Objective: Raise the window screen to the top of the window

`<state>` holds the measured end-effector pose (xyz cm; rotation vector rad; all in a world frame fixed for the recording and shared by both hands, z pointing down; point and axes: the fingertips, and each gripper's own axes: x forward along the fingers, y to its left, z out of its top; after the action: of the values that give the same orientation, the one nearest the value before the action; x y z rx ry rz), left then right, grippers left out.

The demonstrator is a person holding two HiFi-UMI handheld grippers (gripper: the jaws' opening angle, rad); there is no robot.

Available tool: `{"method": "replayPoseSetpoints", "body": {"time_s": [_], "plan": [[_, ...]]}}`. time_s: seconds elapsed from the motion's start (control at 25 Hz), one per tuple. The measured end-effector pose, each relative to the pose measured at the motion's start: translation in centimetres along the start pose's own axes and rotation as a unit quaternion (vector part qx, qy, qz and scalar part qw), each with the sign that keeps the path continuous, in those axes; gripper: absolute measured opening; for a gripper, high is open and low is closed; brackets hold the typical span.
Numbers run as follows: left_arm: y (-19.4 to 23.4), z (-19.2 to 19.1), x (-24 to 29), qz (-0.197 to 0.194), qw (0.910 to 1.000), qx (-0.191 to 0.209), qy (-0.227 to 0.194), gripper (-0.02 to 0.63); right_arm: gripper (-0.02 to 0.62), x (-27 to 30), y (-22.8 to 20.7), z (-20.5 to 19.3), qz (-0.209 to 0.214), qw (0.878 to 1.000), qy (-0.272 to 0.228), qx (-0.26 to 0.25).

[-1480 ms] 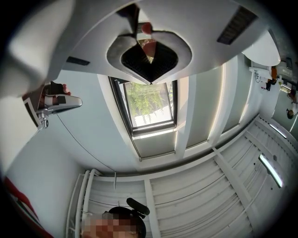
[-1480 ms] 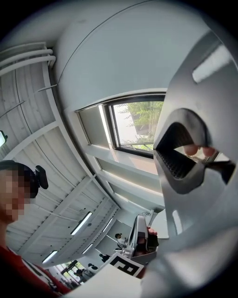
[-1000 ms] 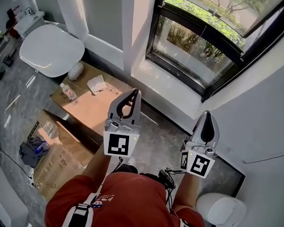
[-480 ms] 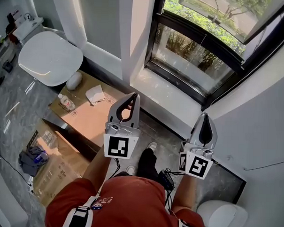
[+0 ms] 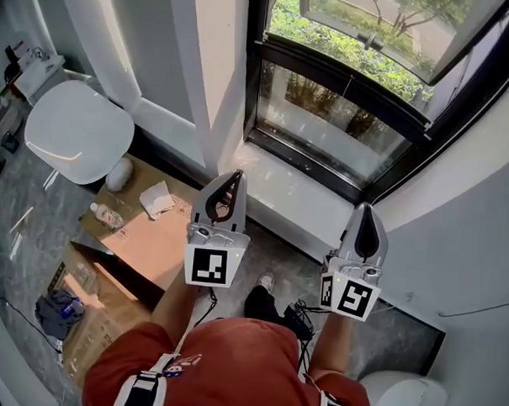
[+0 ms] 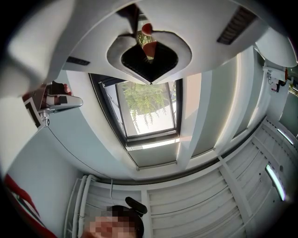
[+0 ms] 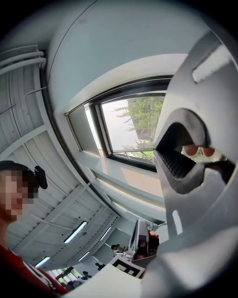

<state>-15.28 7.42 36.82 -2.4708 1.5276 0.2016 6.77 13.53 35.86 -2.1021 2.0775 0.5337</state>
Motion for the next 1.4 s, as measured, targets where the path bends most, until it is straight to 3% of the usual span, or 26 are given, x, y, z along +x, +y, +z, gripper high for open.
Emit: {"method": "replayPoseSetpoints", "body": {"time_s": [0.44, 0.76, 1.4], "plan": [[-2.5, -2.0, 11.9, -0.01, 0.9999, 0.008, 0.009, 0.005, 0.009, 8.3, -7.0, -3.6, -0.003, 1.0, 0.003, -0.004], [-5.2, -3.0, 18.2, -0.023, 0.9995, 0.022, 0.0, 0.005, 0.009, 11.2, -11.8, -6.7, -0.019, 1.0, 0.01, 0.008], [-4.7, -6.7, 27.7, -0.06, 0.9982, -0.004, -0.005, 0.005, 0.009, 17.7, -14.2, -10.1, -0.054, 0.998, 0.019, -0.015]]}}
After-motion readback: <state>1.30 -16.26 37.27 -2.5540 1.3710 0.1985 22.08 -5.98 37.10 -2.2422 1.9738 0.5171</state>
